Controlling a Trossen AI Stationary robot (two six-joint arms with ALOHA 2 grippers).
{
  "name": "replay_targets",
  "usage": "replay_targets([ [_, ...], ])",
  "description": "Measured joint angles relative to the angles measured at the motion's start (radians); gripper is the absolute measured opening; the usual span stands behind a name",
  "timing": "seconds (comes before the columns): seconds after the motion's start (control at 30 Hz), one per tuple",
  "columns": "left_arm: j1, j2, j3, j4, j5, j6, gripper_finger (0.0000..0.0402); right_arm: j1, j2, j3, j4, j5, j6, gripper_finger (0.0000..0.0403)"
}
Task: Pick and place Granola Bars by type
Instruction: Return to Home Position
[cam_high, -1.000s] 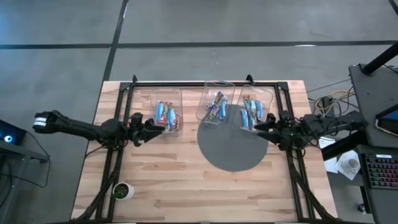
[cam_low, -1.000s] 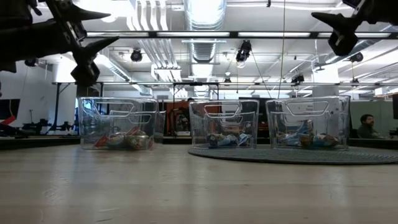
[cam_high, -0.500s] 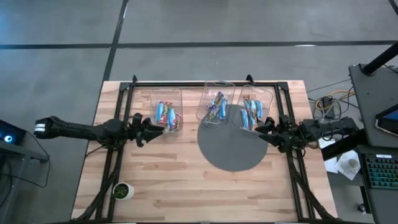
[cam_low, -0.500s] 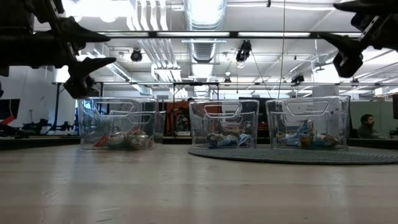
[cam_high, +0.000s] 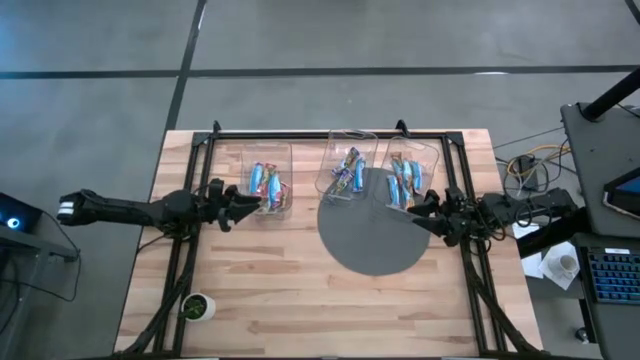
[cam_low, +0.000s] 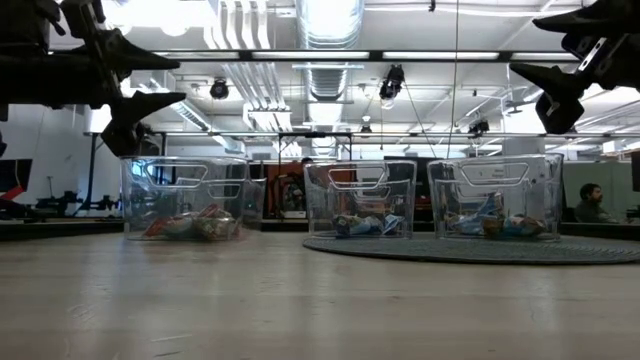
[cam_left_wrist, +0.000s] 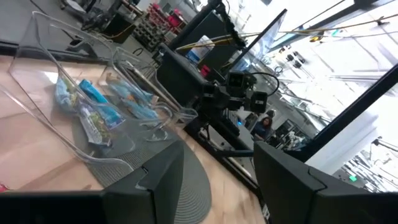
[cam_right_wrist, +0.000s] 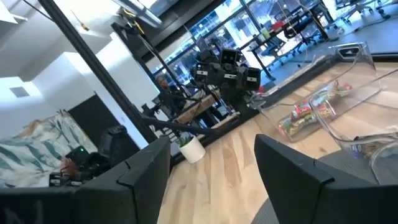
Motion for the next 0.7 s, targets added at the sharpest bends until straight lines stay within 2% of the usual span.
replay_targets([
  [0.37, -0.001, -0.011, 0.000, -0.015, 0.002, -0.002, 0.0177, 0.000, 0.000, 0.000, -0.002, 0.000, -0.037, 0.0224],
  [0.7, -0.001, -0.265, -0.001, -0.181, 0.003, -0.002, 0.0177, 0.000, 0.001, 0.000, -0.036, 0.000, -0.134, 0.0224],
])
